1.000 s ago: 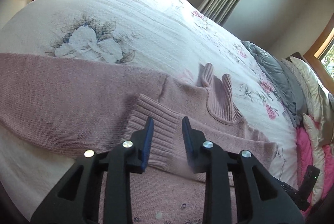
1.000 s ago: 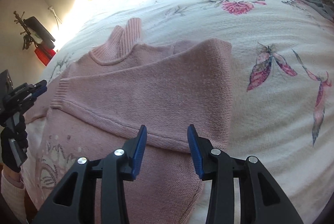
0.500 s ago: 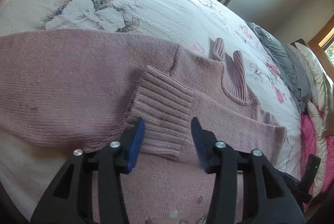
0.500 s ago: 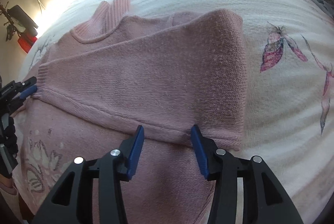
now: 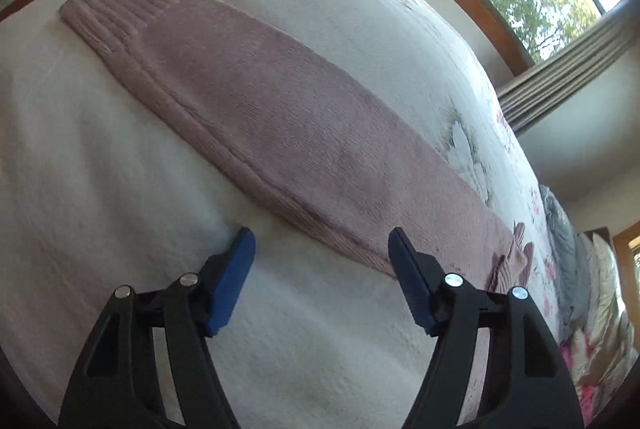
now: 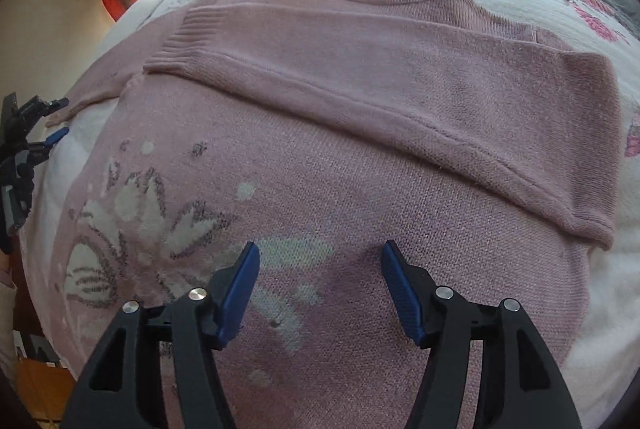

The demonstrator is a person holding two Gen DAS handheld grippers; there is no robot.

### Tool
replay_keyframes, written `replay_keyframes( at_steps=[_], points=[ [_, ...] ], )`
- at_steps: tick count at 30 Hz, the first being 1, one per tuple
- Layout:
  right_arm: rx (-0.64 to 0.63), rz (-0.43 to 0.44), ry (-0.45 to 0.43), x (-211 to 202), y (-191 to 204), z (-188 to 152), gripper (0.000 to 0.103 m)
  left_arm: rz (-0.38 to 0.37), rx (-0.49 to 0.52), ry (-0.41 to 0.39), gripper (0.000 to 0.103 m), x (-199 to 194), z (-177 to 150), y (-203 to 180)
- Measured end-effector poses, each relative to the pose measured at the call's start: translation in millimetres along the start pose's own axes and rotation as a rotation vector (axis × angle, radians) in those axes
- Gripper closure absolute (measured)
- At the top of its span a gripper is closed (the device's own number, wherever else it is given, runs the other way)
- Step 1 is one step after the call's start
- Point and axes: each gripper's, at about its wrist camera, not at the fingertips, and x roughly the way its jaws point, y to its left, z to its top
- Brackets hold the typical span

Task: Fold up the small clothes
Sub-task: 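Grasp the other sleeve cuff with the left tool and lift it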

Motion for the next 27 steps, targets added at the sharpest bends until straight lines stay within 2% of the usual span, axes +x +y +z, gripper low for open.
replay_keyframes(
  at_steps=[2,7,14,16,19,22,23,25,27],
  points=[
    [0.0,-0.015,0.001,6.1,0.6,1.1,0.038,-0.034,-0.061,-0.015,0.036,0.1,15.0,14.6],
    [-0.013,-0.014,-0.008,10.5,2.3,-1.7,0.036,-0.057,-0.153,-0.071,0.036,9.5,41.9,34.1],
    [-0.004,0.012,-0.015,10.8,-4.8,-6.5,0.036,-0.1,-0.221,-0.126,0.039,14.8,71.8,53.2],
    [-0.01,0.005,-0.013,11.6,-5.2,-6.9,0.036,-0.117,-0.263,-0.138,0.044,14.3,79.1,62.2],
    [-0.009,0.004,-0.015,13.7,-4.1,-5.7,0.035,-0.134,-0.317,-0.138,0.056,13.6,85.3,74.0],
    [-0.006,0.009,-0.019,13.7,-3.5,-5.6,0.035,-0.124,-0.346,-0.132,0.081,12.8,87.1,83.2],
    [-0.009,0.009,-0.019,13.4,-3.8,-5.8,0.036,-0.124,-0.352,-0.129,0.092,12.1,85.8,86.6],
    [-0.011,0.012,-0.018,11.9,-4.2,-6.4,0.036,-0.14,-0.367,-0.131,0.097,9.5,82.6,91.6],
    [-0.006,0.012,-0.017,7.6,-7.4,-8.9,0.037,-0.115,-0.34,-0.15,0.098,3.6,79.7,84.9]
  ],
)
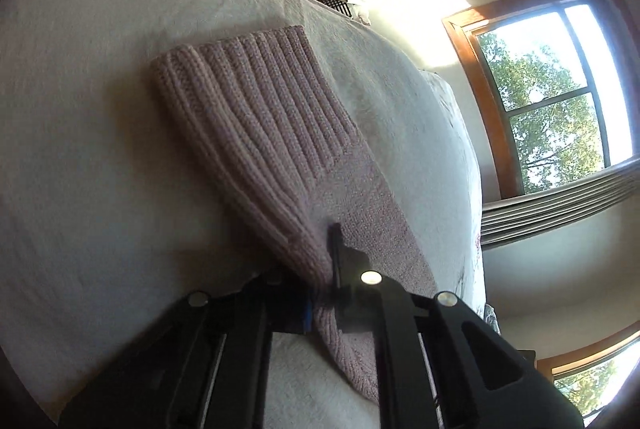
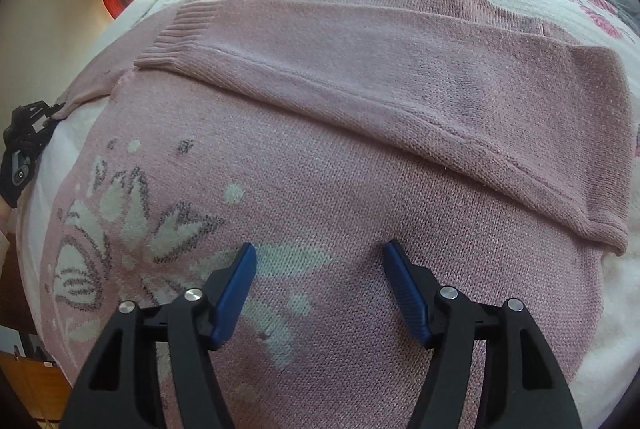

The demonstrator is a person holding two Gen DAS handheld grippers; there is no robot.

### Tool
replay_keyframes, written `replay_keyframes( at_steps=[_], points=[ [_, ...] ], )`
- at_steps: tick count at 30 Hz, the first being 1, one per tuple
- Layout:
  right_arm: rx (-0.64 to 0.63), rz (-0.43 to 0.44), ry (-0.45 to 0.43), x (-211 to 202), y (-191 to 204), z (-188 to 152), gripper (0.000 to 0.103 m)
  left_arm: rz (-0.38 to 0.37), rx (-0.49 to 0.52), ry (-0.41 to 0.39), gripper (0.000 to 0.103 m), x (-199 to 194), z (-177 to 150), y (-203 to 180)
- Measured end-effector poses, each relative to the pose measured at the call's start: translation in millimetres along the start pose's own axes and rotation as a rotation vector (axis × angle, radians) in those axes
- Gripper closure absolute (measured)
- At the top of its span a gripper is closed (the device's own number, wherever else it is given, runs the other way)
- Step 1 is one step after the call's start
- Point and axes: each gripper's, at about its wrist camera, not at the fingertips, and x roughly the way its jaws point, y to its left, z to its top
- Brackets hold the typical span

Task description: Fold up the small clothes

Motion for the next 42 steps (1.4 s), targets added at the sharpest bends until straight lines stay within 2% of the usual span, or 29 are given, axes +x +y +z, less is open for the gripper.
replay_keyframes(
  at_steps=[3,8,15,20,26,30,34,35,38,42],
  points=[
    [0.015,-0.001,-0.01,-10.8,-2.6,-3.7,0.038,0.04,0.117,-0.042,0.098,-13.4,-7.5,-23.8],
    [0.019,-0.036,-0.037,-30.8,-11.3,-16.3,0.038,-0.033,0.314,-0.041,0.098,-23.9,-38.0,-95.5],
    [0.03,-0.06,-0.065,-51.8,-26.4,-32.6,0.038,-0.145,0.533,0.058,0.098,-2.3,-123.6,-199.1],
    [0.038,-0.073,-0.074,-57.9,-36.3,-38.8,0.038,-0.208,0.616,0.137,0.098,19.2,-192.8,-237.4],
    [0.046,-0.069,-0.068,-52.9,-41.4,-39.1,0.038,-0.282,0.654,0.245,0.098,39.8,-266.7,-245.8],
    [0.056,-0.065,-0.061,-48.5,-44.3,-40.0,0.038,-0.22,0.651,0.336,0.098,74.7,-293.7,-234.2],
    [0.065,-0.06,-0.054,-44.8,-46.8,-37.8,0.038,-0.15,0.599,0.41,0.097,108.6,-296.6,-203.0],
    [0.064,-0.061,-0.051,-44.1,-47.0,-37.2,0.038,-0.145,0.585,0.426,0.092,112.2,-296.4,-195.0],
    [0.059,-0.066,-0.045,-41.5,-45.8,-32.8,0.038,-0.187,0.532,0.466,0.088,106.3,-292.5,-173.6],
    [0.063,-0.043,-0.043,-41.9,-39.5,-19.9,0.037,-0.243,0.519,0.477,0.087,71.1,-282.6,-154.7]
  ],
)
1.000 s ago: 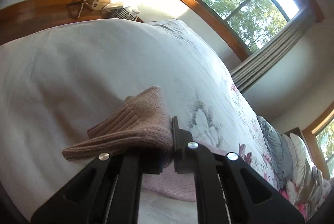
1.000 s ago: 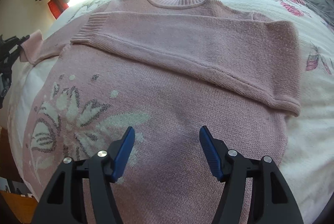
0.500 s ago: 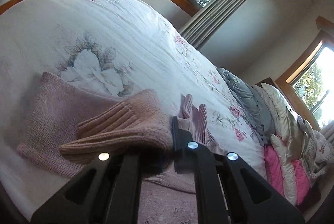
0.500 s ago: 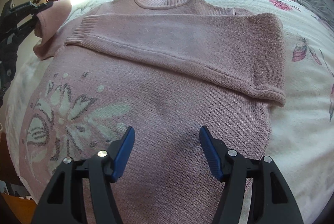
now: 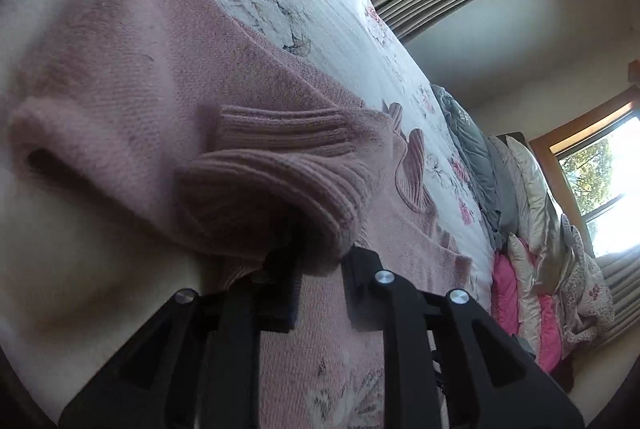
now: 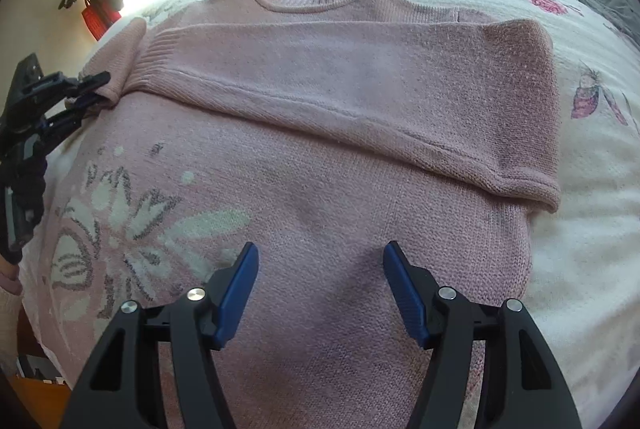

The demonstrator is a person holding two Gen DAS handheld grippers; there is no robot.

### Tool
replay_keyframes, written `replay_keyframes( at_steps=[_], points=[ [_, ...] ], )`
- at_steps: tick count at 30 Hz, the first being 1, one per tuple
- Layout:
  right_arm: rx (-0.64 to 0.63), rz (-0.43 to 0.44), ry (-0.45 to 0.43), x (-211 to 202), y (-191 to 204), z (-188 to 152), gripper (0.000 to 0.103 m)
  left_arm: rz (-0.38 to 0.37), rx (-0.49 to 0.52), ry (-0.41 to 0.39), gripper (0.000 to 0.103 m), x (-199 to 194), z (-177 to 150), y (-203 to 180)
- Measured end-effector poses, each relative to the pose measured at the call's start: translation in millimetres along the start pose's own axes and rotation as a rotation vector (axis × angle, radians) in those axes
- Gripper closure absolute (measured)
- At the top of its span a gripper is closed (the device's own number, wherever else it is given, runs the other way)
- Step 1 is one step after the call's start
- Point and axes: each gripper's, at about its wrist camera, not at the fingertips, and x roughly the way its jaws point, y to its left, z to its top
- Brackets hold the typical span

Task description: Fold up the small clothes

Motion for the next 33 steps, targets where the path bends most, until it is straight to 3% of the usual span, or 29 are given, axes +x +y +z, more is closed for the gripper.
replay_keyframes(
  at_steps=[9,12,14,16,19,20,26,29,33],
  points=[
    [-0.102,0.081,-0.047,-12.2,62.9,44.3,0.037,-0.022,0.011,-0.137,0.082,-85.3,10.8,5.2],
    [-0.128,0.091,-0.053,-11.5,84.1,59.7,0.037,0.075,0.067,-0.155,0.073,-83.3,21.7,-2.7],
    [-0.134,0.108,-0.049,-8.8,96.0,70.5,0.037,0.117,0.045,-0.133,0.073,-68.4,33.3,4.7],
    [-0.128,0.127,-0.04,-6.4,107.1,80.4,0.037,0.235,0.04,-0.118,0.075,-52.5,45.4,16.7],
    [-0.112,0.146,-0.025,-1.3,120.1,97.1,0.037,0.336,0.05,-0.028,0.081,-25.3,56.3,40.1],
    [-0.103,0.159,-0.015,2.3,125.0,104.5,0.037,0.338,0.042,-0.028,0.085,-22.9,57.2,46.4],
    [-0.04,0.247,0.035,30.9,155.4,149.4,0.037,0.244,-0.009,-0.067,0.082,-54.3,53.7,56.6],
    [0.01,0.294,0.058,51.8,170.1,169.7,0.037,0.248,0.017,-0.101,0.073,-75.1,48.2,54.4],
    [0.079,0.348,0.105,83.0,184.1,183.9,0.037,0.261,0.039,-0.12,0.07,-96.2,45.8,52.6]
  ],
)
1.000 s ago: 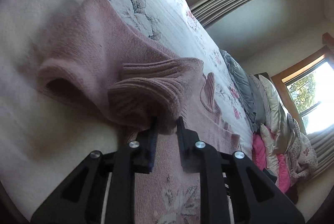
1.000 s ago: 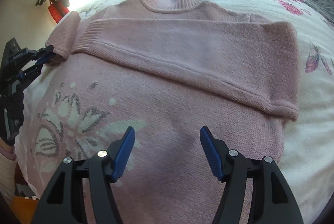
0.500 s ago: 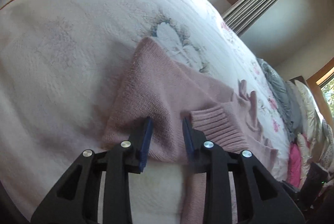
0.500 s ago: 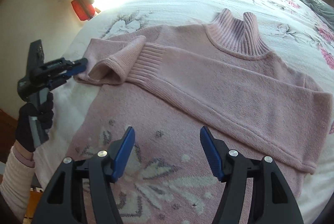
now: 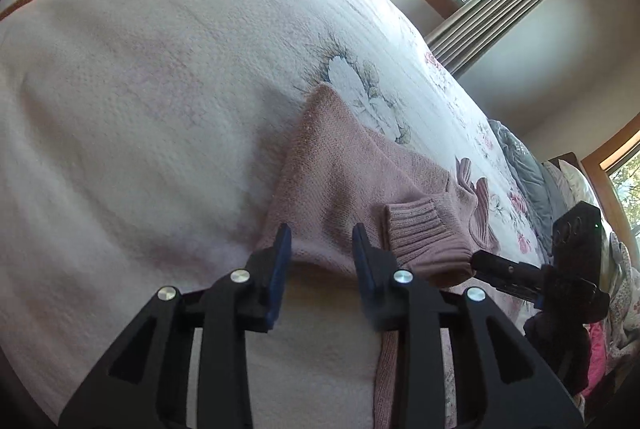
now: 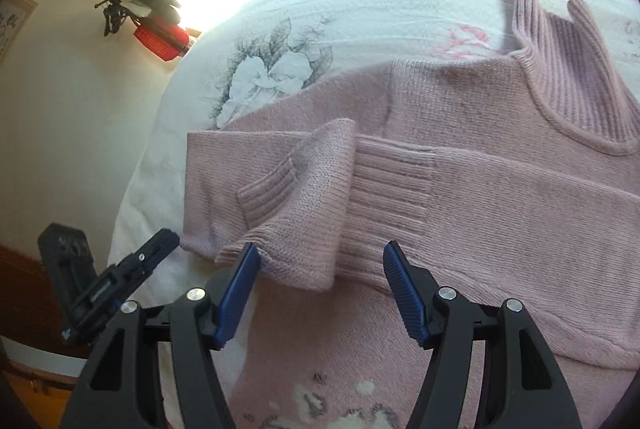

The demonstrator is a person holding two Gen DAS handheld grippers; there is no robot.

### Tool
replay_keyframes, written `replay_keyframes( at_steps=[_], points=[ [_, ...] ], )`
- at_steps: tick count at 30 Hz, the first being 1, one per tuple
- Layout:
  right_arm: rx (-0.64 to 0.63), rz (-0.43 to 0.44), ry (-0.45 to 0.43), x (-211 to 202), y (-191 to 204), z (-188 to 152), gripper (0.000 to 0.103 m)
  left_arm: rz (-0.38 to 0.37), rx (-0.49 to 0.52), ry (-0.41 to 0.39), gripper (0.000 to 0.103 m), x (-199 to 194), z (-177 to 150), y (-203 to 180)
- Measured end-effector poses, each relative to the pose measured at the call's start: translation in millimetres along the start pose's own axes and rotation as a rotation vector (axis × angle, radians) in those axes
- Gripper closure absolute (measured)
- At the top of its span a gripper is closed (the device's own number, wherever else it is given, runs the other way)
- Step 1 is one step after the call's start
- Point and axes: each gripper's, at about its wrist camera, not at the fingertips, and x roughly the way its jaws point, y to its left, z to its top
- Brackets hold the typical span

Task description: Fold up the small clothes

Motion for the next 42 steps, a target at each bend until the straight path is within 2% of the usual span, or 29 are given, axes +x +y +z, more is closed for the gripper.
replay_keyframes(
  at_steps=[1,2,3,4,6,8,11,14,21,25,29,31,34,36,37,39,42],
  points=[
    [0.017,0.011,0.009,6.4,-0.7,2.6,0.039,0.007,0.009,-0.005,0.07,-3.6,0.1,0.4],
    [0.035,0.032,0.019,13.4,-1.6,4.3,0.048,0.012,0.017,-0.009,0.069,-6.5,-0.2,0.6],
    [0.049,0.057,0.027,18.2,-2.6,4.5,0.068,0.017,0.024,-0.01,0.068,-8.5,-0.8,-1.1],
    [0.06,0.077,0.029,21.5,-3.1,3.8,0.078,0.02,0.029,-0.009,0.068,-9.6,-1.3,-1.0],
    [0.04,0.083,0.002,18.8,-1.0,0.1,0.087,0.022,0.033,-0.004,0.067,-9.3,-2.4,-1.4],
    [-0.005,0.086,-0.025,8.5,1.6,-6.1,0.089,0.019,0.034,0.002,0.067,-7.6,-3.3,-3.4],
    [-0.051,0.106,-0.082,-21.0,-1.0,-17.2,0.089,0.005,0.044,0.008,0.067,-2.5,-4.3,-12.7],
    [-0.07,0.081,-0.144,-55.0,-13.1,-25.6,0.09,-0.006,0.07,0.012,0.067,5.7,-6.5,-30.6],
    [-0.016,0.034,-0.265,-128.2,-75.1,-42.9,0.09,-0.034,0.144,0.037,0.067,34.5,-16.5,-82.0],
    [0.025,-0.054,-0.319,-157.2,-114.8,-58.5,0.089,-0.024,0.172,0.064,0.066,55.5,-23.3,-104.5],
    [0.083,-0.117,-0.313,-156.4,-150.7,-68.2,0.089,0.026,0.193,0.105,0.066,80.5,-31.6,-116.7],
    [0.113,-0.148,-0.265,-142.2,-166.3,-69.6,0.087,0.079,0.202,0.139,0.066,96.2,-35.9,-116.3],
    [0.119,-0.256,-0.19,-123.1,-179.4,-74.4,0.081,0.092,0.213,0.141,0.066,102.2,-37.8,-115.0],
    [0.082,-0.334,-0.202,-124.4,-174.8,-79.6,0.078,0.094,0.212,0.145,0.066,97.9,-36.5,-116.7],
    [0.065,-0.344,-0.219,-127.4,-170.4,-81.8,0.072,0.098,0.218,0.14,0.066,94.1,-36.0,-119.2],
    [0.034,-0.328,-0.243,-132.4,-158.2,-79.7,0.066,0.091,0.25,0.117,0.064,85.5,-36.2,-128.6],
    [-0.044,-0.303,-0.227,-127.4,-132.1,-69.9,0.063,0.043,0.276,0.117,0.061,81.7,-38.4,-146.3]
  ],
)
